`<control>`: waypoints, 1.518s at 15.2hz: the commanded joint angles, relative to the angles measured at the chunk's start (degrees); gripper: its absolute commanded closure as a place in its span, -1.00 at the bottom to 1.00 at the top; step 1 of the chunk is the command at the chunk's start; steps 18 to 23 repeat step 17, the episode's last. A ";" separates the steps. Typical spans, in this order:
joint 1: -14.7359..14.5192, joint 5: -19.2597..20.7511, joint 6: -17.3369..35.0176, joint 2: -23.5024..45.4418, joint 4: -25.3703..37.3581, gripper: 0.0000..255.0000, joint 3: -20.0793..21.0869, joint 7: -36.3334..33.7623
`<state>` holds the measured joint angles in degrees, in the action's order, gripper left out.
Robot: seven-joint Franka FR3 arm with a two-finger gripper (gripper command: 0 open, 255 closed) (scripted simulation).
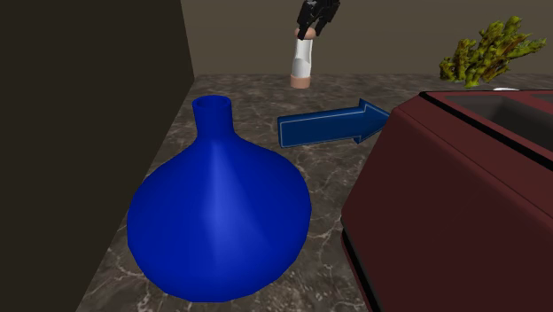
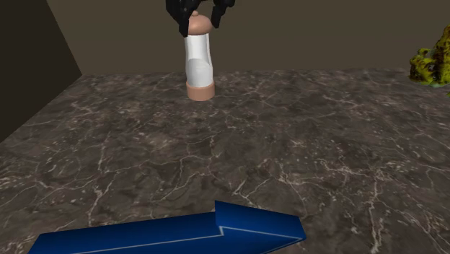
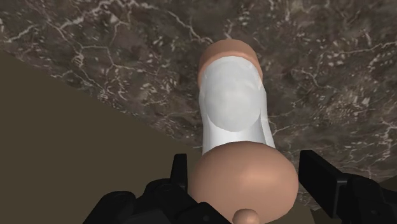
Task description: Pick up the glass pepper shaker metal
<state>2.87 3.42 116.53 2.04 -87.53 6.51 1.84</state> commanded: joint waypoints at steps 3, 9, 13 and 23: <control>-0.05 0.05 -2.51 0.76 3.11 1.00 0.04 0.07; -0.23 0.28 -7.94 2.85 10.61 1.00 0.15 0.17; -0.42 0.55 -11.88 4.78 16.46 1.00 0.25 0.22; -0.56 0.73 -14.14 6.04 19.98 1.00 0.30 0.24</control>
